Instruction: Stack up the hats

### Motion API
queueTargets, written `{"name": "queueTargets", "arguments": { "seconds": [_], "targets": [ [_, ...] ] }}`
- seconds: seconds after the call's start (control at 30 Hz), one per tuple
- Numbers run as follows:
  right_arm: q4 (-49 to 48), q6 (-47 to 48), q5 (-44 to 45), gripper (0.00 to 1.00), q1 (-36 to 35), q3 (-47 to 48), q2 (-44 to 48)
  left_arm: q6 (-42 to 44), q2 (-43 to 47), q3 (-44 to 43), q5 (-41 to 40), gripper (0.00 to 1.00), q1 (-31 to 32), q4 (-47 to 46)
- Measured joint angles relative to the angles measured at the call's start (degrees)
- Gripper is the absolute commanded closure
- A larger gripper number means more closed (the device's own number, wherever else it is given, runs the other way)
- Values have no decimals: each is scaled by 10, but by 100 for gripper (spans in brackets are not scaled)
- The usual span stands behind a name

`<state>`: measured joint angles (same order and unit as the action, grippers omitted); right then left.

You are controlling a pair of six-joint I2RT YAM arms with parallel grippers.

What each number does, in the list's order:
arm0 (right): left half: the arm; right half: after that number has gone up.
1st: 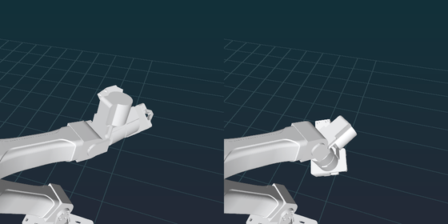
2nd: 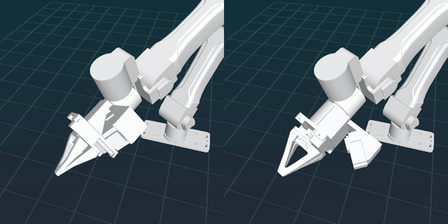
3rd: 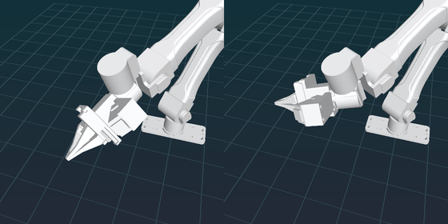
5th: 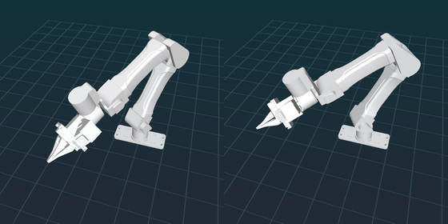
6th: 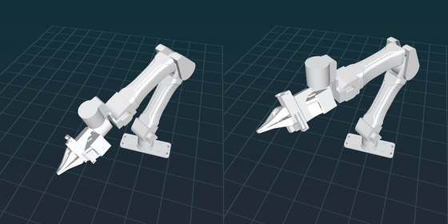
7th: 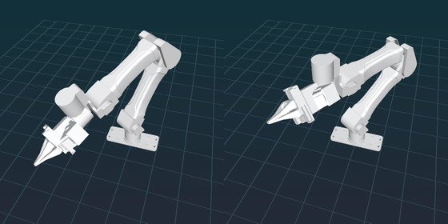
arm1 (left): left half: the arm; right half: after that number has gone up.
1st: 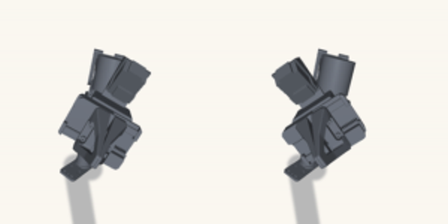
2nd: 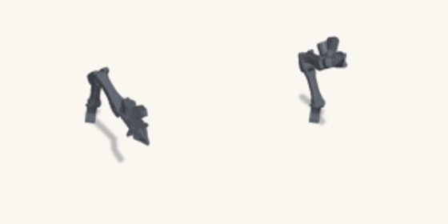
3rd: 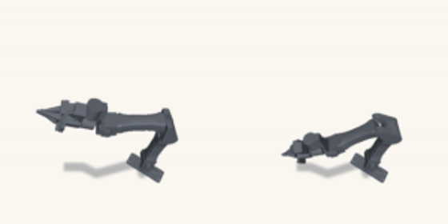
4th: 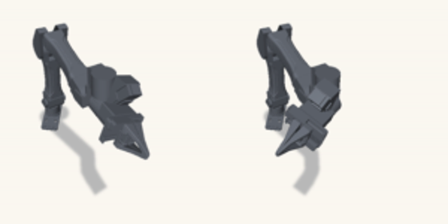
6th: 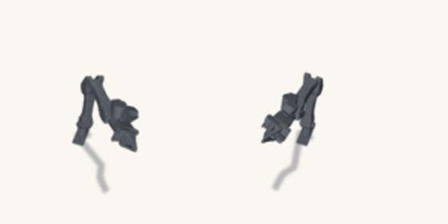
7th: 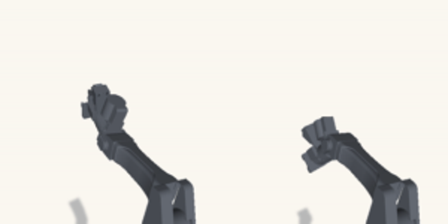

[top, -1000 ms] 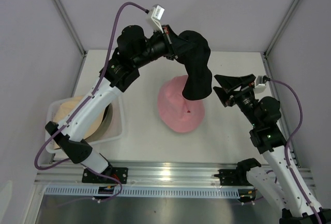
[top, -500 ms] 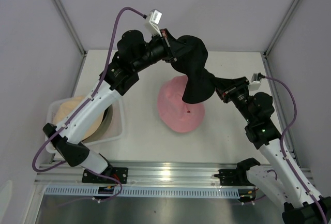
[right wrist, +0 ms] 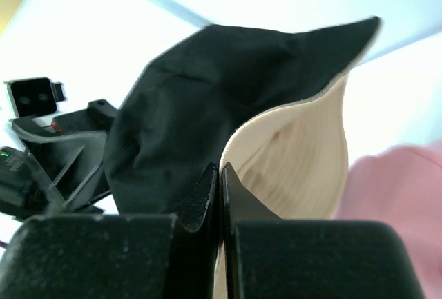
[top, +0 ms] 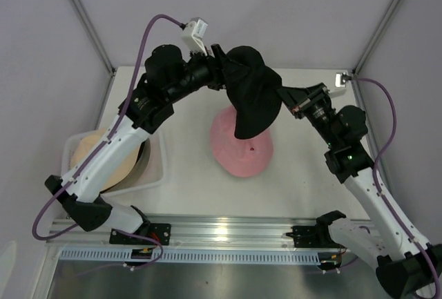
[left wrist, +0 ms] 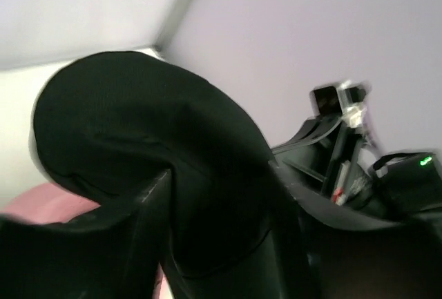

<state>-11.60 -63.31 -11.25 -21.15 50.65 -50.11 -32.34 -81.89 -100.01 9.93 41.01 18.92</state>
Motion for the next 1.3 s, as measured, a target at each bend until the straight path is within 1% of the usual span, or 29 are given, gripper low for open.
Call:
{"name": "queueTargets", "arguments": {
  "seconds": [0.03, 0.07, 0.13, 0.17, 0.23, 0.27, 0.33, 0.4, 0.5, 0.6, 0.7, 0.83, 0.93, 1.13, 1.3],
  "targets": [
    [-3, 14, -9, 100, -10, 25, -26, 12, 11, 3, -15, 24, 0, 10],
    [-5, 29, -12, 100, -26, 49, -48, 21, 24, 6, -29, 14, 0, 21],
    [-15, 54, -18, 100, -65, 80, -79, 38, 51, 11, -68, 13, 0, 44],
    [-24, 63, -19, 100, -81, 86, -87, 47, 68, 13, -88, 8, 0, 54],
    [-42, 80, -19, 100, -118, 97, -105, 68, 108, 20, -136, 5, 0, 75],
    [-48, 89, -22, 100, -133, 101, -114, 77, 129, 24, -165, 1, 0, 84],
    [-52, 106, -25, 100, -156, 109, -133, 91, 172, 43, -220, 1, -5, 93],
    [-50, 120, -26, 100, -167, 108, -146, 95, 208, 70, -254, 0, -21, 103],
    [-48, 146, -21, 100, -174, 79, -146, 94, 271, 147, -290, 1, -61, 102],
    [-44, 179, -8, 100, -175, 25, -127, 93, 295, 212, -294, 0, -78, 106],
    [-31, 213, 4, 100, -174, -5, -110, 92, 276, 240, -286, 1, -81, 114],
    [-19, 249, 21, 100, -172, -11, -84, 88, 240, 270, -262, 0, -81, 112],
    [-19, 260, 24, 100, -160, -6, -70, 84, 235, 289, -256, 1, -81, 112],
    [-22, 224, 30, 100, -92, 19, -70, 81, 234, 290, -244, 0, -82, 92],
    [-21, 167, 21, 100, -3, 21, -75, 78, 230, 292, -234, 1, -82, 86]
  ]
}}
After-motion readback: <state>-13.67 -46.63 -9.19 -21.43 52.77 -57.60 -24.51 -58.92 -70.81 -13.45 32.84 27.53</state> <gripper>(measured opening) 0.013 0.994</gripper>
